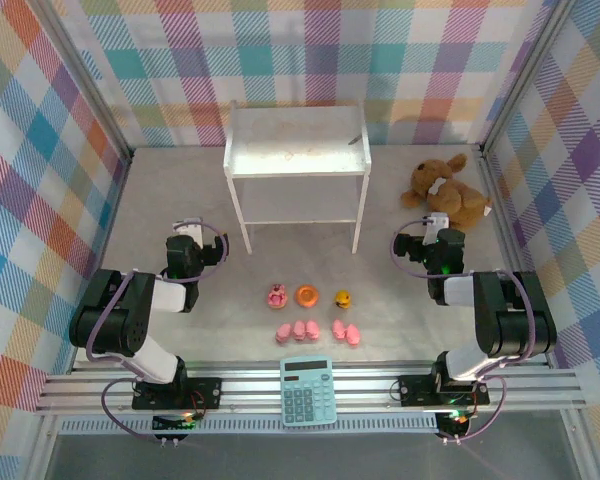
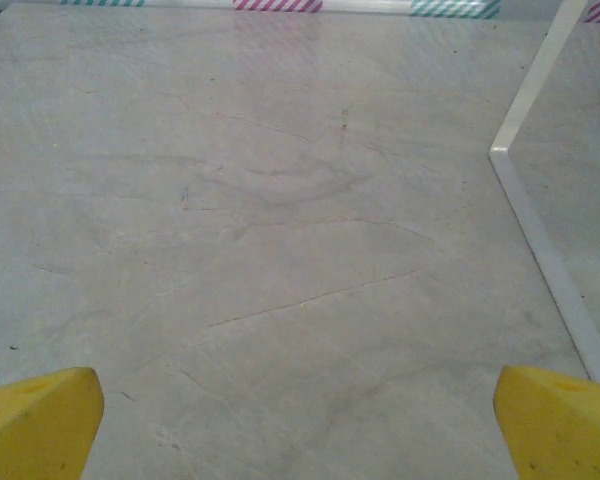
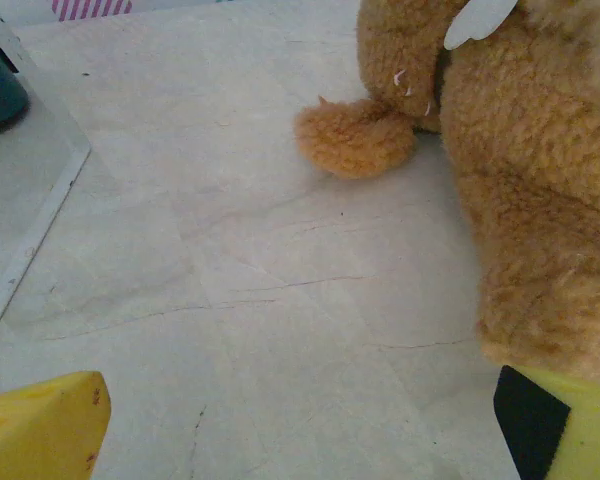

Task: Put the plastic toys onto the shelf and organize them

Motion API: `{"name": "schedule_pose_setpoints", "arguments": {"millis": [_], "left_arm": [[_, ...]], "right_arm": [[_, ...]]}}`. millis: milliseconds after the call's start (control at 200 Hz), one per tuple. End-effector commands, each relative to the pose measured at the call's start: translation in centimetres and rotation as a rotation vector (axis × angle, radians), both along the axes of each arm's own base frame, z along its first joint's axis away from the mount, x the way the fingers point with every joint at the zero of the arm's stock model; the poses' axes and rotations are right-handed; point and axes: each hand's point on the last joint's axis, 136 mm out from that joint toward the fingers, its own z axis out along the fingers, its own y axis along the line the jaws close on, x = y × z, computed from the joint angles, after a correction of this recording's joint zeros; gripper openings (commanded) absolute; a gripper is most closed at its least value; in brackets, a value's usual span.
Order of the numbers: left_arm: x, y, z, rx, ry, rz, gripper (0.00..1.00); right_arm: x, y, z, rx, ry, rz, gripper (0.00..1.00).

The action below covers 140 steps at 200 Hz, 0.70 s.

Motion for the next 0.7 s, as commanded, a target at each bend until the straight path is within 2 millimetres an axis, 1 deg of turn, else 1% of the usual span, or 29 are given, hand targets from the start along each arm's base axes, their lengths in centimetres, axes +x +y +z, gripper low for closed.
{"name": "schedule_pose_setpoints", "arguments": {"millis": [0, 600, 695], "left_arm": [[0.45, -0.29, 0.36, 0.005, -0.008, -0.020, 1.00], [0.64, -0.31, 0.33, -0.020, 0.000, -0.040, 1.00], [0.67, -0.27, 0.35, -0.036, 0.000, -0.051, 0.90]], "right_arm": [[0.82, -0.05, 1.47, -0.020, -0.058, 0.004, 0.99], [0.84, -0.02, 1.44, -0.018, -0.057, 0.005, 0.99], [0.84, -0.05, 1.47, -0.018, -0.058, 0.004, 0.99]]}}
